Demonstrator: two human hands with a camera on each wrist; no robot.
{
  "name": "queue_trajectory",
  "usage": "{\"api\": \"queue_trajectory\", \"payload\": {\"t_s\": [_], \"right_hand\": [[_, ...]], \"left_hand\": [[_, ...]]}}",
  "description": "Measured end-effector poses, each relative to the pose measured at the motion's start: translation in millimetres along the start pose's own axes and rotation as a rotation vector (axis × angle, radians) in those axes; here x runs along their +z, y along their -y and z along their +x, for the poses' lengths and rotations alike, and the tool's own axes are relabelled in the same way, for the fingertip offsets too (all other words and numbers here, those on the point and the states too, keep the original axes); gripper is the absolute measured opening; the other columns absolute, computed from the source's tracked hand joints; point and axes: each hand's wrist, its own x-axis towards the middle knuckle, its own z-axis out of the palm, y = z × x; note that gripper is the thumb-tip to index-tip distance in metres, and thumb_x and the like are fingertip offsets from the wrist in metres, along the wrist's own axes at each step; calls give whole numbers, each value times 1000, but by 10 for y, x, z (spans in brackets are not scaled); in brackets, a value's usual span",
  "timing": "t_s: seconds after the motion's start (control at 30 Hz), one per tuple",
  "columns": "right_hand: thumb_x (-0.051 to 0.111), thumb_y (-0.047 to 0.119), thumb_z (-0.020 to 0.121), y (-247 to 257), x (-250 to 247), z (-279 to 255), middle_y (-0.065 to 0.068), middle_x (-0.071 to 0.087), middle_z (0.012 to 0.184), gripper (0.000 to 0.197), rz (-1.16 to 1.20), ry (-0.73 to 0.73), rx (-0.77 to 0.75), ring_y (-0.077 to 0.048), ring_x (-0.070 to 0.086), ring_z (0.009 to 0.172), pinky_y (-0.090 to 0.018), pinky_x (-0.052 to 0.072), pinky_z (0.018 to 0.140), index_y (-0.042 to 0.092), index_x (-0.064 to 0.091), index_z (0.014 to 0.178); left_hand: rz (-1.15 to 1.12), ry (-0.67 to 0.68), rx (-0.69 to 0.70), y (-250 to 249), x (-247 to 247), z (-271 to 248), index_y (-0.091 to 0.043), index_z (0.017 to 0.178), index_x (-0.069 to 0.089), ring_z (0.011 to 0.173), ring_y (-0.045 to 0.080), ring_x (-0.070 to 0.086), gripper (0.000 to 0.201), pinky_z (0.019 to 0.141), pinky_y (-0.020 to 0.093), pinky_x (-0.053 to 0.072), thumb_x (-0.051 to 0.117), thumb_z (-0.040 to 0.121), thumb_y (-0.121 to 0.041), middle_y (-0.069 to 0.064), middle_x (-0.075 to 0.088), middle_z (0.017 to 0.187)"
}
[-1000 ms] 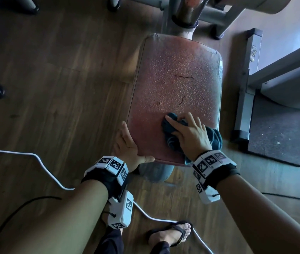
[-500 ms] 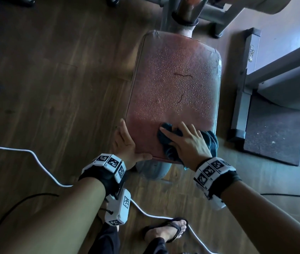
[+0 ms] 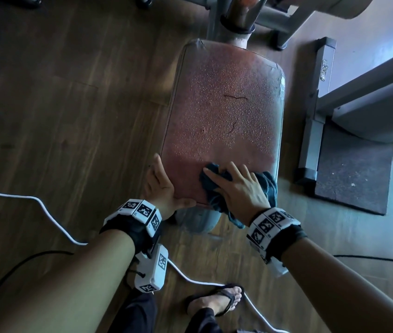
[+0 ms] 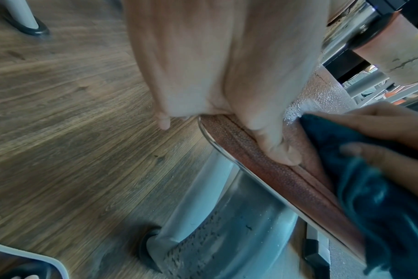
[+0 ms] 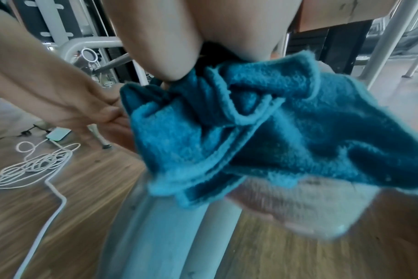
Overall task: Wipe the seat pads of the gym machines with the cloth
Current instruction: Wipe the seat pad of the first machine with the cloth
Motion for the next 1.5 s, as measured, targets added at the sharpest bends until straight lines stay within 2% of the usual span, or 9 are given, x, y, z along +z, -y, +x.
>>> {"api": "queue_trajectory", "payload": {"t_s": [0.27, 0.43, 0.53, 0.63, 0.73, 0.87, 1.07, 1.2, 1.5], "right_hand": [[38, 42, 97, 197, -84, 226, 3, 35, 138, 55, 44, -70, 148, -27, 40, 108, -46, 42, 90, 37, 23, 150], [36, 49, 97, 35, -50, -201, 8, 2, 161, 64, 56, 41, -73, -24, 17, 145, -44, 27, 112, 36, 9, 153], [28, 52, 99, -114, -70, -213, 9, -4, 162, 59, -47, 87, -165, -26, -2, 149, -50, 17, 117, 40, 7, 152], [21, 54, 98, -113, -73, -30, 10, -8, 161, 57, -94, 102, -100, -32, -12, 147, -57, 9, 117, 44, 2, 151], [21, 51, 100, -21, -21, 29, 6, -8, 162, 58, -84, 101, -84, -32, -15, 147, -56, 10, 117, 40, 0, 152], [28, 50, 100, 119, 18, 8, -2, -7, 162, 60, -73, 119, -200, -33, -11, 148, -55, 12, 117, 35, 5, 153], [37, 52, 98, 322, 20, 300, -4, -1, 162, 63, -131, 153, -369, -33, -1, 148, -56, 15, 117, 36, 11, 153], [39, 56, 96, 351, -16, 510, -2, -2, 162, 66, -164, 149, -403, -28, -2, 149, -52, 11, 119, 36, 10, 153], [37, 55, 93, 185, -190, 1156, 1, 0, 162, 69, -204, 103, -482, -24, 4, 149, -50, 10, 119, 39, 7, 153]], "left_hand": [[-28, 7, -40, -3, 16, 1, -23, 145, -32, 147, 30, 4, 149, 115, 49, 16, 87, 59, -47, 14, -10, 157], [-93, 16, 49, 66, -9, -15, -19, 145, -33, 147, 29, -2, 148, 118, 46, 11, 86, 60, -47, 15, -11, 157], [-134, 7, 173, 185, -9, -26, -14, 146, -29, 148, 23, -10, 138, 121, 41, 2, 82, 70, -44, 10, -17, 159], [-209, -156, 291, 331, -26, -15, -14, 153, 2, 146, 21, 11, 108, 120, 38, 12, 76, 78, -39, 11, 12, 158], [-334, -326, 345, 436, -135, -8, -15, 140, 44, 128, 17, 41, 61, 110, 35, 31, 64, 84, -27, 4, 46, 136], [-590, -258, 253, 435, -345, -13, -17, 121, 63, 114, -1, 52, 28, 97, 10, 37, 55, 95, -10, -6, 61, 123], [-811, -252, 118, 413, -286, 21, -17, 114, 67, 103, 12, 65, 31, 91, 39, 54, 48, 94, -3, -3, 69, 110], [-883, -286, 66, 333, -264, 5, -14, 111, 69, 95, 11, 69, 36, 82, 33, 56, 43, 93, 3, -3, 73, 101], [-914, -324, -66, 206, -173, 90, -27, 102, 65, 94, 10, 65, 14, 81, 33, 51, 55, 95, -20, -5, 70, 98]]}}
